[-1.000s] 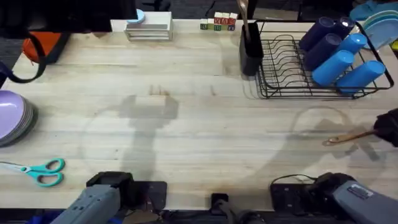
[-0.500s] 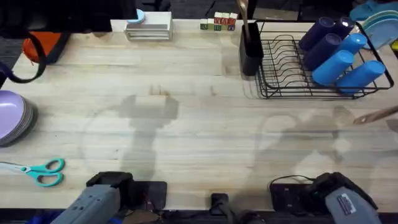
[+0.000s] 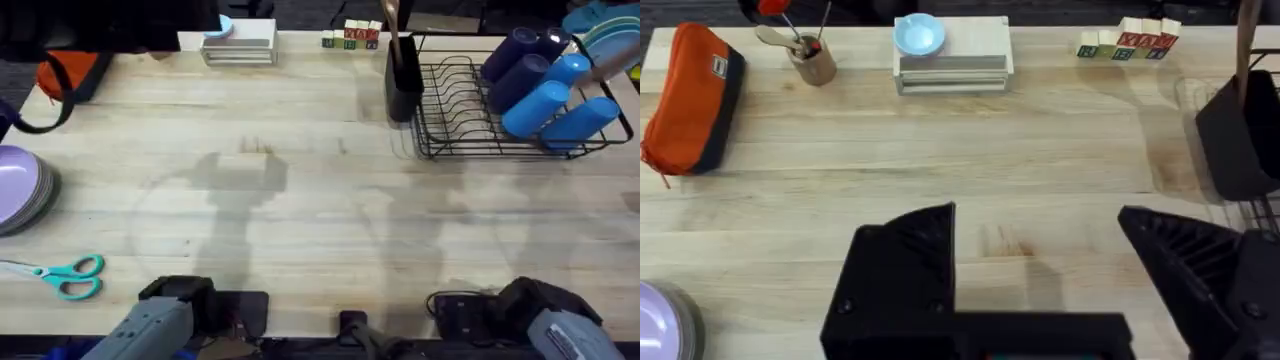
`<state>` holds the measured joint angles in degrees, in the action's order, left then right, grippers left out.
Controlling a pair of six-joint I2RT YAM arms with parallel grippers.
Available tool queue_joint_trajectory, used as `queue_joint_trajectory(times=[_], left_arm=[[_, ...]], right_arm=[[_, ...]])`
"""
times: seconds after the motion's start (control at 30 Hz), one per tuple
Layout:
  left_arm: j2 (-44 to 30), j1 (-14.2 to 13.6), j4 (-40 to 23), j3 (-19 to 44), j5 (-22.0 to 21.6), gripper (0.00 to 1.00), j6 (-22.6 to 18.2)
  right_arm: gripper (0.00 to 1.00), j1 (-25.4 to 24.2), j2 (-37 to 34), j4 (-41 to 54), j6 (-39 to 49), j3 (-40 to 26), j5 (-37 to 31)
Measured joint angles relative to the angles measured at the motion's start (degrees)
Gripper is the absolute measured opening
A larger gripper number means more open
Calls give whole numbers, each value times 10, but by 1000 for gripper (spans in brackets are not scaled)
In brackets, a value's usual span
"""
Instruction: Pick up the spoon on the table one by one and put them onto the rack
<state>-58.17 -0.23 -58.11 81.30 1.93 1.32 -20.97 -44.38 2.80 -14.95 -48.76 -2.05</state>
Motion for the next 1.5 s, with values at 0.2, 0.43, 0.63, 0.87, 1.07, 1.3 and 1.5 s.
queue_joint_trajectory(times=[0.2,0.43,0.63,0.87,1.07,1.3,1.5], left_arm=[[0,0,0,0,0,993,0],[0,0,0,0,0,993,0],[0,0,0,0,0,993,0],[0,0,0,0,0,993,0],[0,0,0,0,0,993,0],[0,0,0,0,0,993,0],[0,0,0,0,0,994,0]], right_arm=[[32,124,-73,-131,22,-6,-11],[32,269,-241,-170,89,-81,-64],[32,324,-374,-180,110,-162,-78],[34,374,-460,-182,112,-163,-78],[34,374,-491,-141,112,-163,-78],[34,374,-496,-101,112,-163,-79],[34,374,-496,-76,112,-163,-79]])
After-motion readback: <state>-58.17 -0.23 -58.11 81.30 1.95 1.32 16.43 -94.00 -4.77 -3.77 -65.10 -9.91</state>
